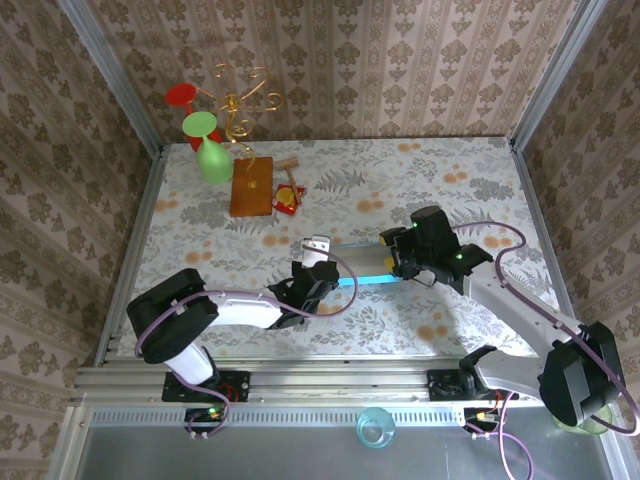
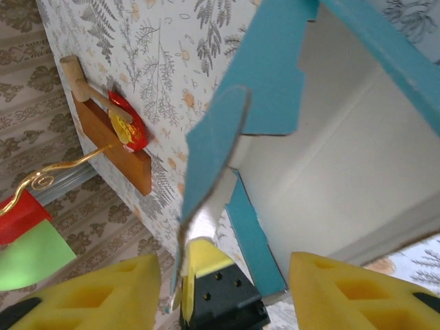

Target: Fold the paper box

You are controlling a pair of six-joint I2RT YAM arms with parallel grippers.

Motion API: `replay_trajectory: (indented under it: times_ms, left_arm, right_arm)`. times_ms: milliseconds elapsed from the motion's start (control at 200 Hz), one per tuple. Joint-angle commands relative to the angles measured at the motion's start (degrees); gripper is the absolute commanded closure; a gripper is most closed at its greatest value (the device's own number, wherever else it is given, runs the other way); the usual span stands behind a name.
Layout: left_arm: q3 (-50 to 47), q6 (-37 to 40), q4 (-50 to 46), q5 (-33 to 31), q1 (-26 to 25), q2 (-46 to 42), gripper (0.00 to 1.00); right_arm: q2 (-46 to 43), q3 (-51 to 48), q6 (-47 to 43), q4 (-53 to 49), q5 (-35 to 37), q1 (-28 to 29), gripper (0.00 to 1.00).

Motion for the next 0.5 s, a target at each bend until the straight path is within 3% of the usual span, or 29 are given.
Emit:
replay_trajectory:
  times_ms: [0,230,285,350,495]
  left_arm:
    - [-0.94,1.24,-8.23,1.84,-0.19,2.66,1.00]
    - [-1.31,1.23,-8.34,2.51,-0.19,1.45,1.00]
    - [-1.59,1.15,-8.89,3.73,-0.23,-0.22,0.84]
    - [-2.11,-0.11,-10.66,5.39,-0.19,-3.19,0.69]
    - [-6.36,-3.92,-11.50,12.78,-0.36,-12.42,0.54]
  right_arm:
    - [2.11,2.79,2.09,3.18,1.63,0.34,0.56]
    - [4.97,2.34,1.32,4.88,1.53,0.52,0.91]
    - [5.22,1.77,1.21,5.00,1.43,0.52,1.00]
    - [5.22,0.76,1.03,5.85,1.51,0.52,1.00]
    - [5.05,-1.27,0.31,7.35,1.77,0.44,1.00]
